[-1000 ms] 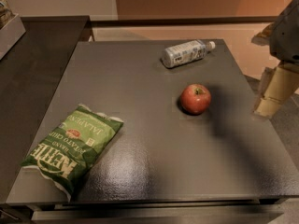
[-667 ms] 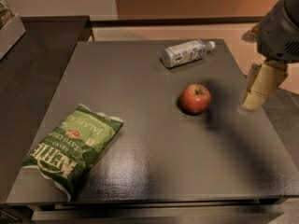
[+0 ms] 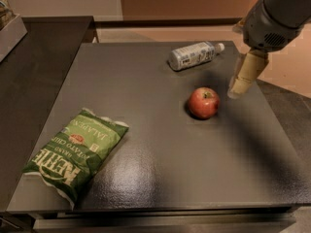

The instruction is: Pick blue plastic bottle

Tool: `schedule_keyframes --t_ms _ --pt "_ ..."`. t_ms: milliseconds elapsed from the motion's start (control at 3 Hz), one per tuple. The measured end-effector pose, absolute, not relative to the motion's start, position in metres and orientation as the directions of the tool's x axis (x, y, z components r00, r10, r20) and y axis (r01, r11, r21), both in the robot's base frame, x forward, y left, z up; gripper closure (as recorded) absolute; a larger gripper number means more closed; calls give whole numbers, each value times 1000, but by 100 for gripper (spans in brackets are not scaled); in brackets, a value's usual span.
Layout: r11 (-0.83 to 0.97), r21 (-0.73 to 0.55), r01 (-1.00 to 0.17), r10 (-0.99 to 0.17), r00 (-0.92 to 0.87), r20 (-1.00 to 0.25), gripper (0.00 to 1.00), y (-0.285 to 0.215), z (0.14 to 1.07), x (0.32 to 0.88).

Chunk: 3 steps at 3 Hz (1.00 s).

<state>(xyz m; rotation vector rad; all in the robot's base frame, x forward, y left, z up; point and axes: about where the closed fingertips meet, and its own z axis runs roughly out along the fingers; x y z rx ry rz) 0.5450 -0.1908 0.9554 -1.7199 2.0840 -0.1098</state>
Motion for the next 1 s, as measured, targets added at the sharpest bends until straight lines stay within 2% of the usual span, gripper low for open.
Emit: schedule_keyframes --t_ms 333,667,1000 --pt "209 -349 -913 -955 -114 -275 0 -189 953 570" --pt "132 -378 -916 -964 -30 -265 0 -178 946 623" --pt "110 -384 -917 -966 -7 -260 0 -176 944 637"
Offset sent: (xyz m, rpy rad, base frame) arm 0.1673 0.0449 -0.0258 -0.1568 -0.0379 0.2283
